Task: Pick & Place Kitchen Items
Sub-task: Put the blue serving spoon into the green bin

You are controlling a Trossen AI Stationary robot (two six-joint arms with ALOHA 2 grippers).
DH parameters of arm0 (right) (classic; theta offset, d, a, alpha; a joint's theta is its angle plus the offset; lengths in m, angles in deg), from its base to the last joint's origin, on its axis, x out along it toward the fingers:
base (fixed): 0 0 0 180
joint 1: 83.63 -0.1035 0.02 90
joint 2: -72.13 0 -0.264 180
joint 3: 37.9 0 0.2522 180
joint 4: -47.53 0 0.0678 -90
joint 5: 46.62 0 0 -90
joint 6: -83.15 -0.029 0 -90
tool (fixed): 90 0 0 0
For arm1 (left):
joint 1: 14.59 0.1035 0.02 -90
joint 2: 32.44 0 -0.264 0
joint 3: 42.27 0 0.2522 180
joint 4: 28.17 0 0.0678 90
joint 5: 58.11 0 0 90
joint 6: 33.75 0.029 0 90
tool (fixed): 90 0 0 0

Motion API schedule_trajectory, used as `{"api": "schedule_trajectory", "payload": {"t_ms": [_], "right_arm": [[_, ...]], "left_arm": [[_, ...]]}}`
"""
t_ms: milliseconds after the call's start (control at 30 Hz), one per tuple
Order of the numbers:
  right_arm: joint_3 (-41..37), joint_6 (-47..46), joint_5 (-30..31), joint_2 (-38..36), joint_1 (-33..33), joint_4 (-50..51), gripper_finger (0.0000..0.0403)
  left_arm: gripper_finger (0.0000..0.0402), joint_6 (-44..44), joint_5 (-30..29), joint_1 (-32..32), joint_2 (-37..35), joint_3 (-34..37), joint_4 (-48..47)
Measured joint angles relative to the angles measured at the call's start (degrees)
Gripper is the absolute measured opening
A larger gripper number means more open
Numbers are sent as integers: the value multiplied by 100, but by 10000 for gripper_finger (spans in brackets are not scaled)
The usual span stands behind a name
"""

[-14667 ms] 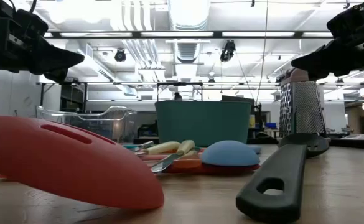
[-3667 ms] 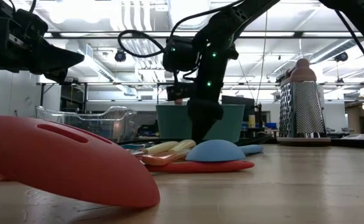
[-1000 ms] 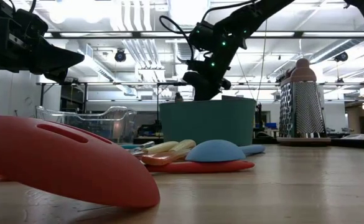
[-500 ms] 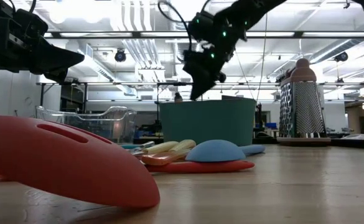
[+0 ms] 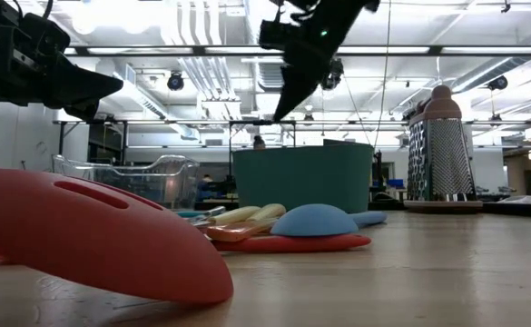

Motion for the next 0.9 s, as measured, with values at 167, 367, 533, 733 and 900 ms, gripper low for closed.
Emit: {"api": "schedule_trajectory", "payload": {"t_ms": [167,367,533,733,900], "right_arm": [[-69,507,-23,12,-682,631,177],[-236,475,-443,93,-1146,851,184],[-453,403,-586,249,-1286,829,171],[-711,314,-866,441,-1322,811,154],[-1004,380,-892,449,-1321,387,154]], "left_arm": [[19,0,0,1,-2,1,0],[19,0,-1,1,-2,-1,0],[19,0,0,-1,-2,-1,0],[19,0,-1,1,-2,-1,0],[19,0,0,-1,-2,-1,0]]}}
